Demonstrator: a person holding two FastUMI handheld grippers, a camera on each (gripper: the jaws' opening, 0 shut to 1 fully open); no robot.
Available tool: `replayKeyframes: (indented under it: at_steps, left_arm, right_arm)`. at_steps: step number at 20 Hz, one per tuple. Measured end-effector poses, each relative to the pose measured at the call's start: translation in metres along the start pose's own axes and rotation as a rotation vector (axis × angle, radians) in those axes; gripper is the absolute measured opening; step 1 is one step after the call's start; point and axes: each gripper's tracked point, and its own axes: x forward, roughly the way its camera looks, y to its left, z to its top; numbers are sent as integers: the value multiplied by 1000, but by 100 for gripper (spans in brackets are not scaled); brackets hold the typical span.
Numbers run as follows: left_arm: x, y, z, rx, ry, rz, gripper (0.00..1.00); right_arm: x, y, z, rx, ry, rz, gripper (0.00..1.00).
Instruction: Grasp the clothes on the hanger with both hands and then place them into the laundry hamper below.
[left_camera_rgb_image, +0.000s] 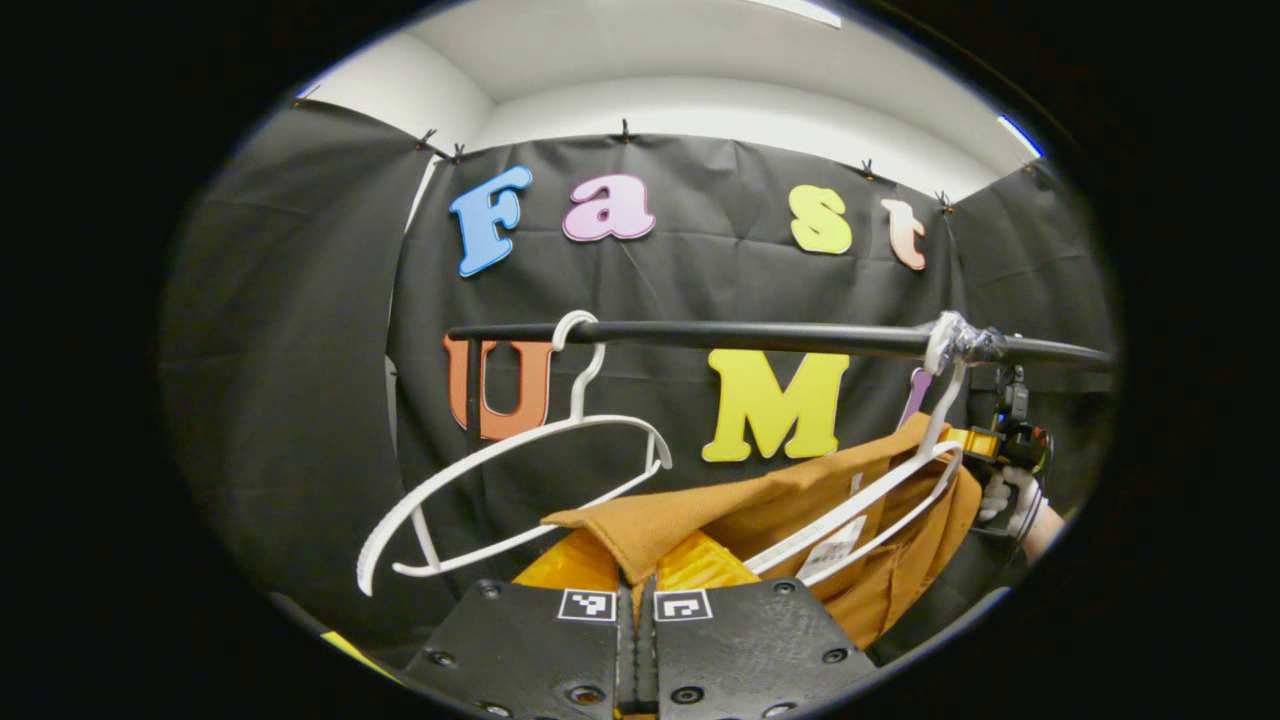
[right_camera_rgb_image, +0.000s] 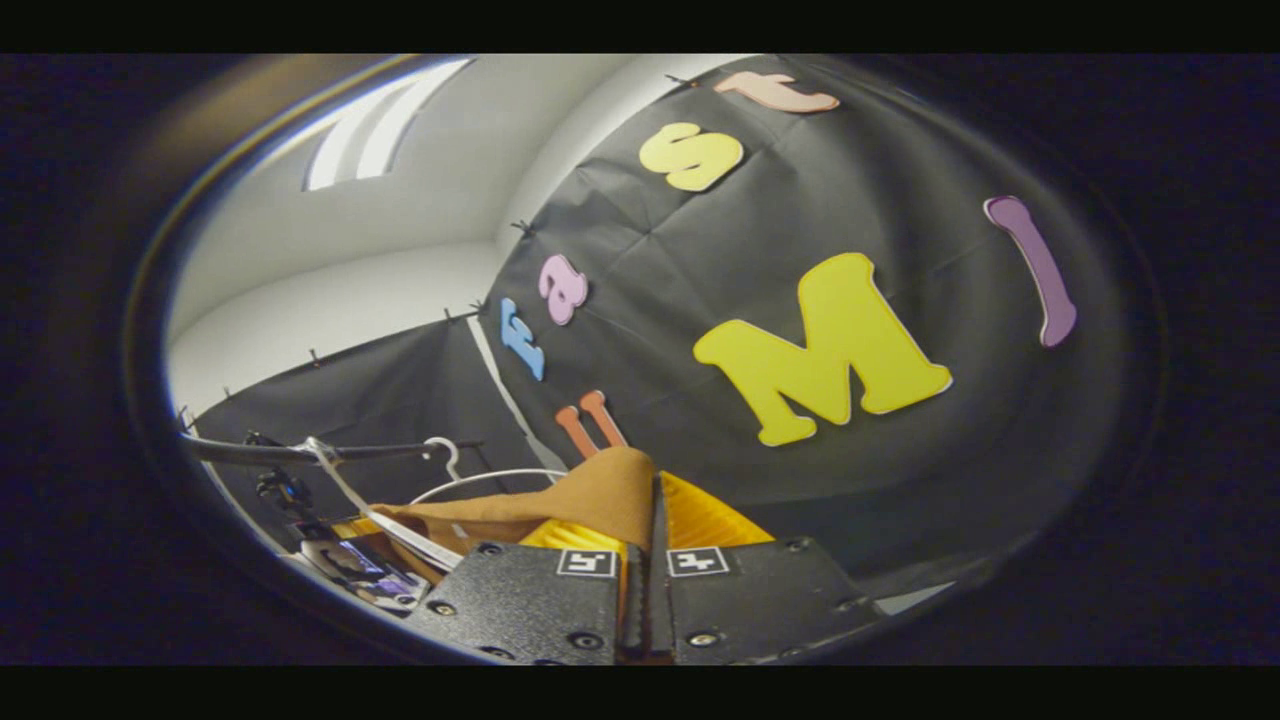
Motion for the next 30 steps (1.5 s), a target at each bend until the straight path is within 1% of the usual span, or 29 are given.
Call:
replayKeyframes:
  at_steps: [1, 2, 3, 4, 5, 6, 8, 10, 11, 12, 13, 14, 16, 17, 19, 20, 21, 22, 23, 24, 25, 26, 28, 30]
  left_arm:
    - [-1, -1, 8, 22, -18, 9, 0]
    - [-1, 0, 16, 36, -36, 19, 5]
    - [1, 0, 23, 45, -50, 31, 5]
    - [2, 0, 31, 44, -67, 32, 0]
    - [1, -1, 40, 46, -86, 33, 5]
    - [1, 0, 49, 50, -107, 38, 0]
    - [2, 1, 64, 58, -136, 40, 0]
    - [7, 1, 63, 62, -138, 35, 0]
    - [6, 1, 57, 75, -131, 29, 4]
    - [8, 1, 48, 91, -113, 22, 4]
    - [10, -2, 39, 107, -95, 11, 5]
    - [13, -4, 31, 119, -74, 3, 0]
    - [18, -9, 20, 122, -53, -10, 0]
    - [18, -14, 20, 113, -58, -22, 0]
    - [23, -16, 13, 107, -44, -36, 0]
    - [26, -15, 9, 109, -36, -34, 0]
    - [27, -13, 6, 102, -32, -34, 0]
    - [29, -9, 4, 84, -31, -35, 0]
    - [27, -2, 0, 55, -30, -36, 0]
    - [25, 3, -4, 29, -31, -39, 4]
    - [24, 10, -10, 2, -26, -35, 0]
    - [21, 17, -15, -15, -23, -29, 0]
    - [15, 23, -23, -47, -30, -26, 0]
    - [7, 21, -24, -89, -50, -46, 0]
  right_arm:
    - [-2, 16, 15, -10, -54, 38, 5]
    - [-3, 28, 23, -32, -82, 54, 5]
    - [-1, 33, 29, -56, -96, 53, 5]
    - [1, 30, 28, -76, -88, 35, 5]
    - [2, 32, 34, -94, -96, 31, 5]
    - [3, 38, 42, -99, -101, 36, 6]
    - [3, 41, 43, -107, -90, 48, 5]
    - [2, 37, 43, -117, -98, 66, 6]
    - [0, 33, 38, -106, -95, 73, 5]
    - [0, 27, 36, -104, -91, 69, 5]
    - [1, 17, 35, -113, -95, 50, 5]
    - [3, 7, 33, -135, -90, 19, 5]
    - [7, -12, 25, -174, -55, -44, 6]
    - [8, -17, 23, -165, -47, -60, 5]
    - [13, -30, 8, -104, -1, -82, 6]
    - [15, -33, -6, -63, 36, -66, 6]
    - [19, -32, -18, -2, 65, -29, 6]
    - [22, -26, -29, 64, 99, 21, 6]
    - [26, -25, -40, 127, 115, 52, 6]
    - [29, -25, -51, 185, 137, 79, 6]
    - [29, -24, -64, 245, 152, 104, 6]
    - [30, -22, -75, 300, 173, 121, 6]
    - [33, -21, -97, 363, 187, 144, 6]
    - [34, -18, -108, 470, 193, 176, 6]
